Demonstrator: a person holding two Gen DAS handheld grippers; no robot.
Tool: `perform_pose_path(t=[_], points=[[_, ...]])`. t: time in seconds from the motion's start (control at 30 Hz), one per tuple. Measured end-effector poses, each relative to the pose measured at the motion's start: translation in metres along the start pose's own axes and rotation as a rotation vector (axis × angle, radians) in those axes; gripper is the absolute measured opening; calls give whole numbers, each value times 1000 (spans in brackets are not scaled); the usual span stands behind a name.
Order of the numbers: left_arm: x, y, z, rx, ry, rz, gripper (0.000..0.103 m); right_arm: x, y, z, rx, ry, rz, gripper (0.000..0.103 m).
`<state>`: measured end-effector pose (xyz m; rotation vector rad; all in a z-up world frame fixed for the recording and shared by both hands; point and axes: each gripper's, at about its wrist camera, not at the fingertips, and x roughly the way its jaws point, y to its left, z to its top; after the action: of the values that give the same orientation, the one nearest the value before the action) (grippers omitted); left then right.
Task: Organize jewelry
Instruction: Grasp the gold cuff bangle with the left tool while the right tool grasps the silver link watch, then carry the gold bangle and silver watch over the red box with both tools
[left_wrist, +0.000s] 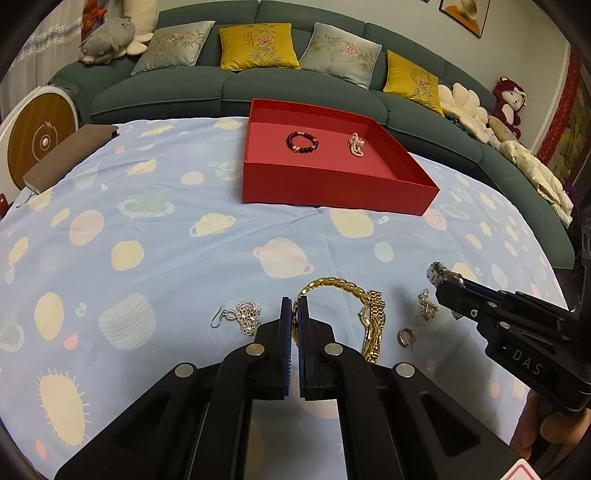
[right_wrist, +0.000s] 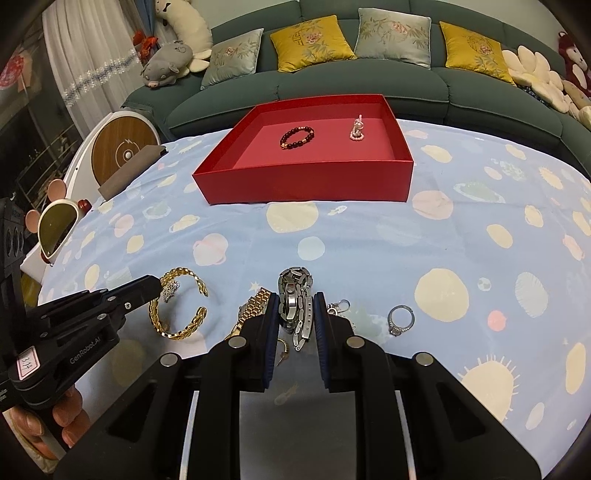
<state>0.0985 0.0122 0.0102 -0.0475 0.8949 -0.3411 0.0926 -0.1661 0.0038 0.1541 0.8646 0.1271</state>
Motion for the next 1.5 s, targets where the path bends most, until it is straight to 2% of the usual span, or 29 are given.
perform_pose_path(t=[0.43,0.9,1.13,1.33,1.5], points=[[-16,-12,23,-5,-42,-18,0,-11,5,16,4,-51,15,18],[-24,-16,50,-3,-91,9,0,-19,5,31,3,-98,10,18],[-21,-21,97,29,-127,15,0,-20,-9,63,10,-113,-10,18],[10,-9,146,14,-135,24,0,-4,-24,108,-2,-147,-30,18],[52,-4,163,39,-104,75,1,33,-38,133,11,-133,-56,18]])
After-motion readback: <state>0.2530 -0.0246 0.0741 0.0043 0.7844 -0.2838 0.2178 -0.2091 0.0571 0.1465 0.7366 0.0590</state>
